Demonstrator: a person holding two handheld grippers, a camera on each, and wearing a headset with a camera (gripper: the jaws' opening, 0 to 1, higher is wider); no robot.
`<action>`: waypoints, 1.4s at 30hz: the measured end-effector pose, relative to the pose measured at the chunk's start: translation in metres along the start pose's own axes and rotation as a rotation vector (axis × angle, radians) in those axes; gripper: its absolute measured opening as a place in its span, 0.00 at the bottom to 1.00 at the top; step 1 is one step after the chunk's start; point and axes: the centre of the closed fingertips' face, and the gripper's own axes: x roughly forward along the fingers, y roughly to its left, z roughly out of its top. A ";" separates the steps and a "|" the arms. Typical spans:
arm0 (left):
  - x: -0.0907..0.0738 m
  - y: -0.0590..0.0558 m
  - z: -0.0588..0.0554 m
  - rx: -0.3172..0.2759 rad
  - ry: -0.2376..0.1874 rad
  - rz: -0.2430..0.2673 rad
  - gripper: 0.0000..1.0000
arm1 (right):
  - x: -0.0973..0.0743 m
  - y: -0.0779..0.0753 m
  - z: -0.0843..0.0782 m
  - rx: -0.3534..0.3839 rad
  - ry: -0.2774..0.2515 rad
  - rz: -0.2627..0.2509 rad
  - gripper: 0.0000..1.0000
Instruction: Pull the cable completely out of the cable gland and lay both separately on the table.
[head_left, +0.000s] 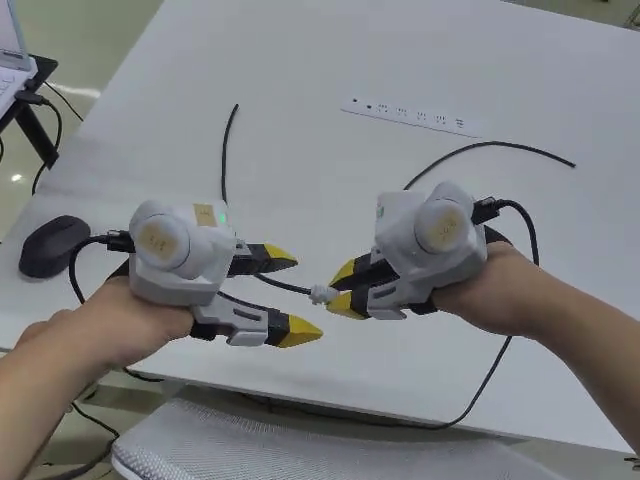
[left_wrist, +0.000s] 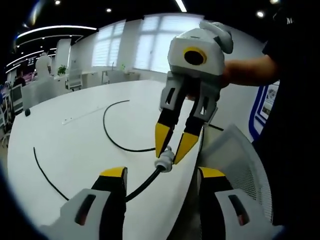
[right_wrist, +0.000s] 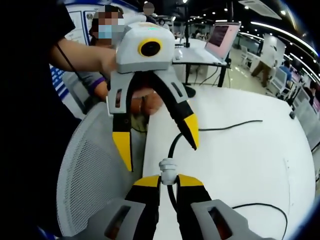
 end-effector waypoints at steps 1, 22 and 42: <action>0.000 -0.001 0.002 0.000 -0.006 -0.004 0.56 | -0.001 0.001 0.001 -0.007 -0.001 0.000 0.06; 0.005 -0.016 0.012 0.014 -0.064 -0.112 0.20 | -0.011 0.011 0.003 -0.118 0.020 0.009 0.06; 0.010 -0.028 0.018 0.092 -0.096 -0.156 0.16 | -0.017 0.015 0.002 -0.171 0.005 0.023 0.06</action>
